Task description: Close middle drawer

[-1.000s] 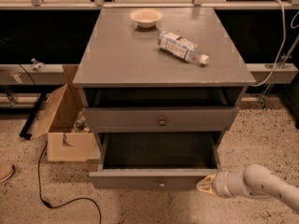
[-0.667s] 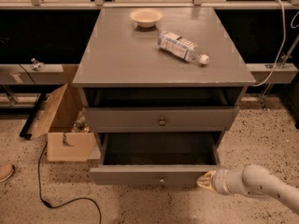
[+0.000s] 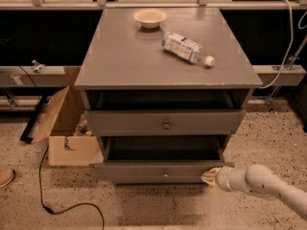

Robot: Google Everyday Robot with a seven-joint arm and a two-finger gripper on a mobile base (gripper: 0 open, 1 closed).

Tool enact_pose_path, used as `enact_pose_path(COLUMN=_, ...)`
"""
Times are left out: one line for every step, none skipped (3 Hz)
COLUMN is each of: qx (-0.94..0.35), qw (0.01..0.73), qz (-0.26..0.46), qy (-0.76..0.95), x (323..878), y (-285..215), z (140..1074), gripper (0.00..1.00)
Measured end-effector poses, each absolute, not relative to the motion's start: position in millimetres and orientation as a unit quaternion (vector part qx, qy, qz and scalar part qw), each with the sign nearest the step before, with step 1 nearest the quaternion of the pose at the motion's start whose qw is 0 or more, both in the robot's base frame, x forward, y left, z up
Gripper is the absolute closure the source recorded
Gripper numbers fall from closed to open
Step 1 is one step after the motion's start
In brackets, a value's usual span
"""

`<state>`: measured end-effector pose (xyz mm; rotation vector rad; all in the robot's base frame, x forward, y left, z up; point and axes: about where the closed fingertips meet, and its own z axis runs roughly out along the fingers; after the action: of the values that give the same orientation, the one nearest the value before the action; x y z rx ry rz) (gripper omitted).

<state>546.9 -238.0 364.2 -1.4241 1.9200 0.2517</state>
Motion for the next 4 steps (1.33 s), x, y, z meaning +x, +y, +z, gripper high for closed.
enact_pose_path(qx=-0.549, qw=0.375, qz=0.089, qy=0.741, x=571, y=-241, z=366, gripper=1.00)
enact_pose_path(qx=-0.547, qw=0.391, qz=0.077, qy=0.736, x=594, y=-245, z=374, gripper=1.00)
enact_pose_path(qx=-0.545, qw=0.403, qz=0.066, qy=0.733, x=613, y=-249, z=383, gripper=1.00)
enact_pose_path(qx=-0.542, qw=0.405, qz=0.058, qy=0.734, x=625, y=-254, z=388, gripper=1.00)
